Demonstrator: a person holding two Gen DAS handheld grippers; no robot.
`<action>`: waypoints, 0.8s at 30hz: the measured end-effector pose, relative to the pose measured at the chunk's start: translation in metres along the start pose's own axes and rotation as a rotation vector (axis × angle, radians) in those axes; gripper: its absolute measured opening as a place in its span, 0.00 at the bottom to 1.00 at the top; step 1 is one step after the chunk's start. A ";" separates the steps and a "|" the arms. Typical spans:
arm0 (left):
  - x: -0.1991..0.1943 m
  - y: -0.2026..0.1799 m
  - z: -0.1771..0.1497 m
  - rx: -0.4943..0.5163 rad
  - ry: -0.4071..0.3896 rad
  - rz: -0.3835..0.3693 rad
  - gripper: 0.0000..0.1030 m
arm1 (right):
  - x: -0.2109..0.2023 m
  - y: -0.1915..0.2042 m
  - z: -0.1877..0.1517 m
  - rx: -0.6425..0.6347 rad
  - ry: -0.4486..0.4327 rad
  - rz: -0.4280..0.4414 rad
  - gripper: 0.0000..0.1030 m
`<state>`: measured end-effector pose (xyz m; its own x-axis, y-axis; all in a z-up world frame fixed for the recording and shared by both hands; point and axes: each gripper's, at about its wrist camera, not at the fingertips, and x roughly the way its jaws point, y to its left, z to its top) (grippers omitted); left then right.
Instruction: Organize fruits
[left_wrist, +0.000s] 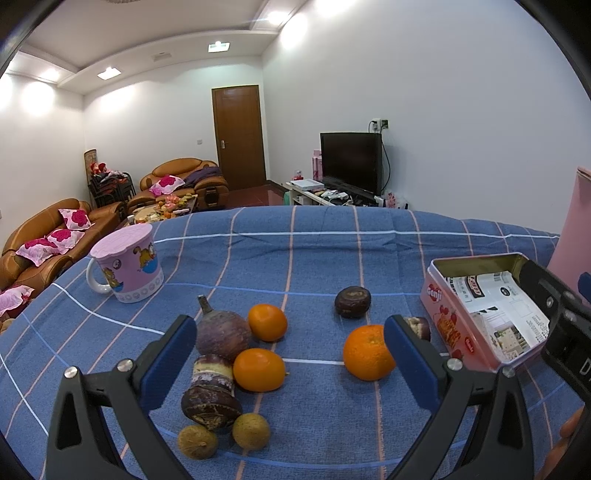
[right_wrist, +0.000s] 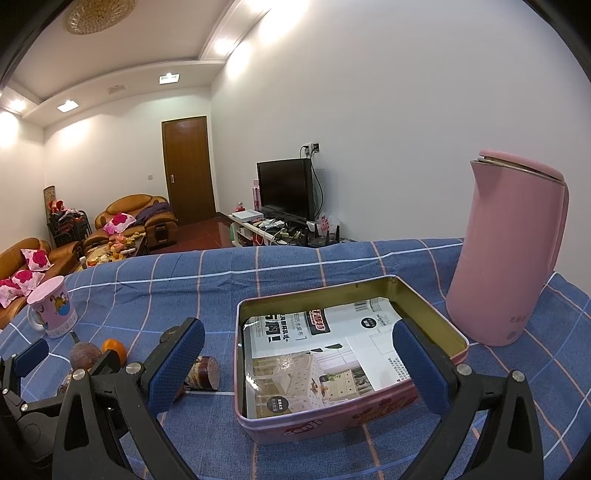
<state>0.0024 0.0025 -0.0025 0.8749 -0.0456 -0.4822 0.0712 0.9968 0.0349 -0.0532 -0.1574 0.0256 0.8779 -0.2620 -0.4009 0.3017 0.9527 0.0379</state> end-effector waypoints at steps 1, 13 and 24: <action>0.000 0.000 0.000 0.000 0.000 0.000 1.00 | 0.000 0.000 0.000 0.001 0.000 0.000 0.99; -0.001 0.001 0.001 0.000 -0.001 0.001 1.00 | 0.000 0.000 0.000 0.002 -0.002 -0.001 0.99; -0.001 0.001 0.001 0.001 -0.001 0.001 1.00 | -0.001 0.000 0.000 0.003 -0.004 0.000 0.99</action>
<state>0.0017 0.0033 -0.0014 0.8755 -0.0443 -0.4811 0.0707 0.9968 0.0368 -0.0536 -0.1570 0.0263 0.8792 -0.2631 -0.3972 0.3033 0.9520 0.0408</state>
